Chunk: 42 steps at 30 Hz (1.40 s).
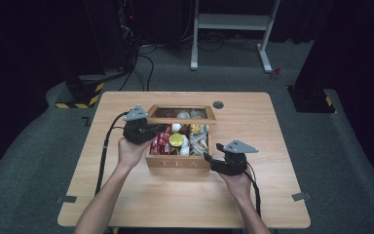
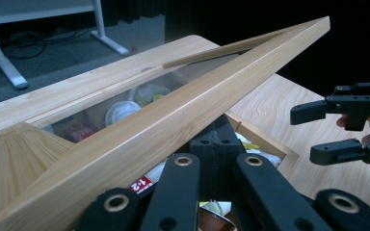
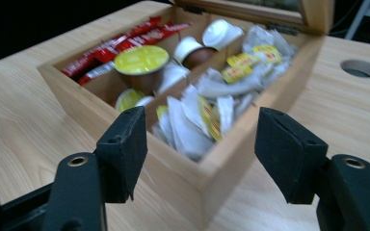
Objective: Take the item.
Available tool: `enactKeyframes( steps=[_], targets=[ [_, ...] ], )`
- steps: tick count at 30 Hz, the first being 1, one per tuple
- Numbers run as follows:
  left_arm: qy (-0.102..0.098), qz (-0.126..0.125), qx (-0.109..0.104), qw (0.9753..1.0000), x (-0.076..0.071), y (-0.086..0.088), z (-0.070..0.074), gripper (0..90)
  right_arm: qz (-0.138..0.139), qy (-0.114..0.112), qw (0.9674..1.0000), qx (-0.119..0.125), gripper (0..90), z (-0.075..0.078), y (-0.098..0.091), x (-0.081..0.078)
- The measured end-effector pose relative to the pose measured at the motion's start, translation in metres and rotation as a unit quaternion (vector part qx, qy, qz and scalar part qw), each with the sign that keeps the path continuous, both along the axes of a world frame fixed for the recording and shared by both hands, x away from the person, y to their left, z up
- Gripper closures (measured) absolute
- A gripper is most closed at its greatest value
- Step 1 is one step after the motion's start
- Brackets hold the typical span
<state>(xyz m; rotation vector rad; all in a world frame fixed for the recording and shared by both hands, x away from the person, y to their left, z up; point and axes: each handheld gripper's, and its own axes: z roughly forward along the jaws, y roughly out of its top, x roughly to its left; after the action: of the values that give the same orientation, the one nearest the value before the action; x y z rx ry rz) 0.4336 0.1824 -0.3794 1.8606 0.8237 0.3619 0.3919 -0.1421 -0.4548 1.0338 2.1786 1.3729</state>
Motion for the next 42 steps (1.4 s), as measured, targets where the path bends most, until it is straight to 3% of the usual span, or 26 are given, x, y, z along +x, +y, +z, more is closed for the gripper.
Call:
enactKeyframes(
  steps=[8, 18, 24, 28, 42],
  targets=[
    [0.002, 0.0, -0.002, 1.0, 0.004, 0.0, 0.005, 90.0, 0.024, 0.002, 0.9997, 0.003, 35.0, 0.002, 0.024, 0.012],
    [0.004, 0.001, -0.004, 1.0, 0.009, 0.0, 0.012, 90.0, 0.028, 0.011, 0.9995, 0.007, 35.1, 0.0, 0.042, 0.024],
    [0.005, 0.002, -0.007, 1.0, 0.012, 0.0, 0.014, 90.0, 0.033, 0.014, 0.9994, -0.005, 35.0, 0.0, 0.054, 0.03],
    [0.007, 0.003, -0.022, 0.9997, 0.016, 0.001, 0.014, 90.0, 0.031, 0.019, 0.9992, -0.012, 35.1, 0.0, 0.067, 0.036],
    [0.007, 0.008, -0.025, 0.9996, 0.019, 0.0, 0.018, 90.0, 0.037, 0.022, 0.9982, -0.041, 35.4, 0.002, 0.099, 0.046]
  ],
)
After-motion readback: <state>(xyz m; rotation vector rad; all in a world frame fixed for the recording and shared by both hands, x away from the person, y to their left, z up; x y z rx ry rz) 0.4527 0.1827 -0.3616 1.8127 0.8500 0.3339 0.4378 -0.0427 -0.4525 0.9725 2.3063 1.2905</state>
